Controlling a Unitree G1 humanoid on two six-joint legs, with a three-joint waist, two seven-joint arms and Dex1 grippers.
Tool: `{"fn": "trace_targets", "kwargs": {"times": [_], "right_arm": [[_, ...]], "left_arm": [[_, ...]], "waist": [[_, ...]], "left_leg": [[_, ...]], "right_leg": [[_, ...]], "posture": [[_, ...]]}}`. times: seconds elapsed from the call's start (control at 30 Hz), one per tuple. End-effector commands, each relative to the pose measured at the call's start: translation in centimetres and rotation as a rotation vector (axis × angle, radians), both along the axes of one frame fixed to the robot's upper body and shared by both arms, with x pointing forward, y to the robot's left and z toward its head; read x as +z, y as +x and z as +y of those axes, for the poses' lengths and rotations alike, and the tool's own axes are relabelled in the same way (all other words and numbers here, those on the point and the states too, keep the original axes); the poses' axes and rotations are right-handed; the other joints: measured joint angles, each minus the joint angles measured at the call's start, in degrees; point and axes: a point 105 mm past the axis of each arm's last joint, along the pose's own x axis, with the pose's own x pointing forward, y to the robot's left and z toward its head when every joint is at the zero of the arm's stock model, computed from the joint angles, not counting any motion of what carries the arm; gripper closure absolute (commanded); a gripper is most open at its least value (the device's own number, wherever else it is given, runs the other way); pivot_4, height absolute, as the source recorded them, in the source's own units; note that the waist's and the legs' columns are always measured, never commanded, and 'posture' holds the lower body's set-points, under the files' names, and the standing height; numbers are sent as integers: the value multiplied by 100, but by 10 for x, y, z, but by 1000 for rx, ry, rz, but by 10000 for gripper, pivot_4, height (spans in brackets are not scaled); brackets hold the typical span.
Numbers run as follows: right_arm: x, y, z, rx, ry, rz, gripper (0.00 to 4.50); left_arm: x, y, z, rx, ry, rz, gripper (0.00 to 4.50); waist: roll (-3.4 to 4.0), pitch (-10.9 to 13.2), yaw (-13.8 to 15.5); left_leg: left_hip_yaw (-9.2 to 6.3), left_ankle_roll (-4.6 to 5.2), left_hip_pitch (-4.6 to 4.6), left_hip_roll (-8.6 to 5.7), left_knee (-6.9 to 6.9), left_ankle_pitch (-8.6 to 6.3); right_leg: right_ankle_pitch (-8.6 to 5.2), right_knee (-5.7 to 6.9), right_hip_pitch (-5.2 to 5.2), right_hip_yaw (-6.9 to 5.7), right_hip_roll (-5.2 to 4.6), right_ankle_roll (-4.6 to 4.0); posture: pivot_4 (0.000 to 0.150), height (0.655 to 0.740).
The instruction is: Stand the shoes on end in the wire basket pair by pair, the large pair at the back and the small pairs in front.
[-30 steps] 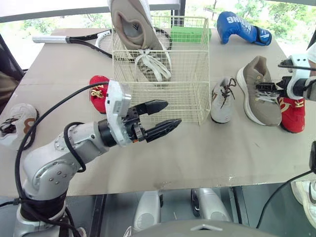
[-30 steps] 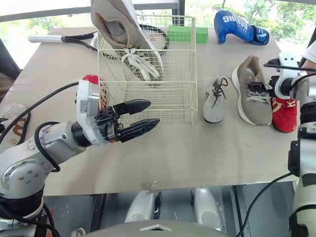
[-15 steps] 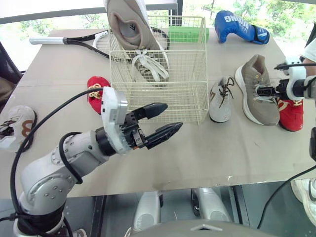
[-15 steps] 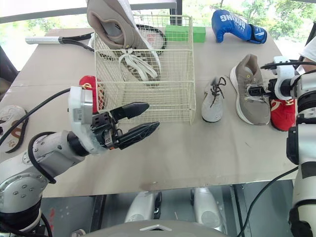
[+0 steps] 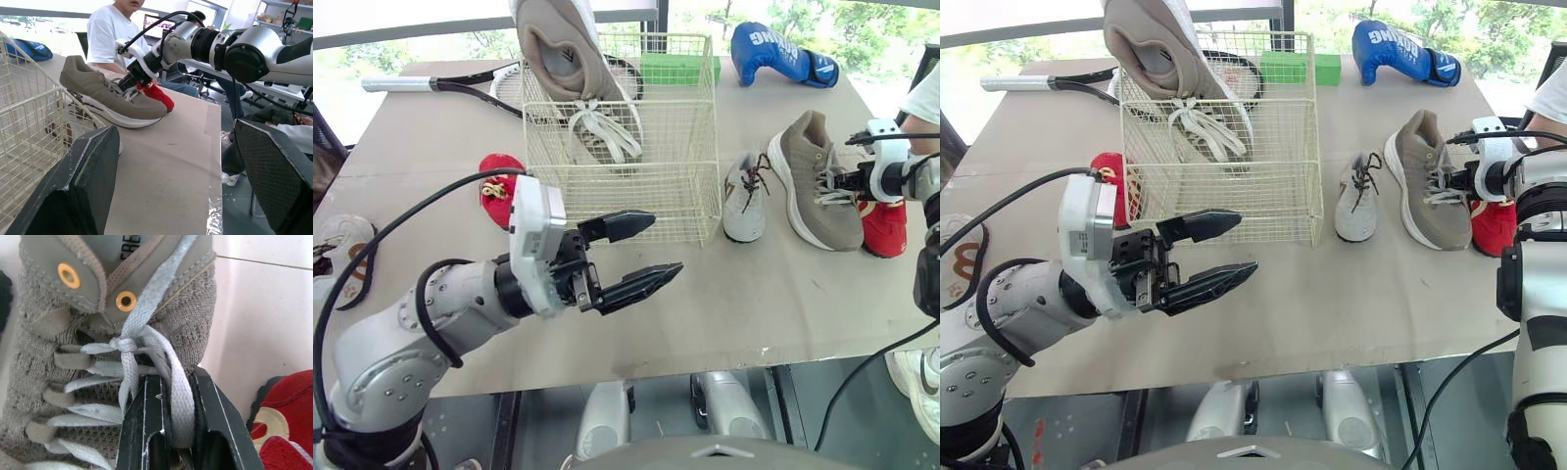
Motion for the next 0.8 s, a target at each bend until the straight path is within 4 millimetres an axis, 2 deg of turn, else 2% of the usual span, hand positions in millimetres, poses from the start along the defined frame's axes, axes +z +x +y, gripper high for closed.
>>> {"fn": "trace_targets", "kwargs": {"times": [0.03,0.17,0.23,0.33,0.47,0.53,0.63,0.7,0.8], "right_arm": [[9,4,8,14,90,-54,44707],[45,6,6,-12,208,-185,44707],[71,0,10,3,284,-279,44707],[105,-28,24,50,320,-467,44707],[141,-71,45,73,370,-728,44707],[164,-95,65,118,461,-868,44707],[197,-114,115,255,467,-1026,44707],[212,-112,142,293,488,-1074,44707],[224,-94,183,321,402,-1138,44707]], "left_arm": [[6,3,1,-21,-15,-19,4370],[8,11,5,-17,-13,-12,4370],[8,15,8,-3,-7,-9,4370],[11,23,14,41,-9,-14,4370],[20,28,21,71,-66,-39,4370],[25,28,28,91,-118,-74,4370],[28,21,39,97,-151,-97,4370],[31,16,47,102,-181,-122,4370],[31,11,58,118,-203,-120,4370]], "waist": [[0,0,-8],[22,14,-2],[31,19,19],[47,29,85],[51,31,160],[52,32,171],[55,34,130],[55,33,87],[43,26,33]], "left_leg": [[1,0,0,0,0,0],[3,0,-4,0,-1,0],[3,0,-10,-1,-1,0],[-7,0,-29,-1,-7,0],[-20,0,-41,0,-22,0],[-17,0,-41,0,-19,0],[-10,0,-35,0,-13,0],[-7,0,-23,0,-12,0],[-9,0,-13,0,-11,0]], "right_leg": [[0,0,0,1,0,0],[0,0,-3,3,0,1],[0,-1,-7,3,-1,1],[0,-3,-20,-8,-3,1],[-1,-6,-32,-22,-3,2],[-1,-6,-32,-21,-3,2],[0,-1,-30,-14,-3,3],[-1,6,-26,-11,-2,2],[-1,8,-18,-12,-1,1]], "posture": [[1500,7400],[1500,7400],[1500,7400],[1500,7400],[1500,7400],[1500,7400],[1500,7400],[1500,7400],[1500,7400]]}}
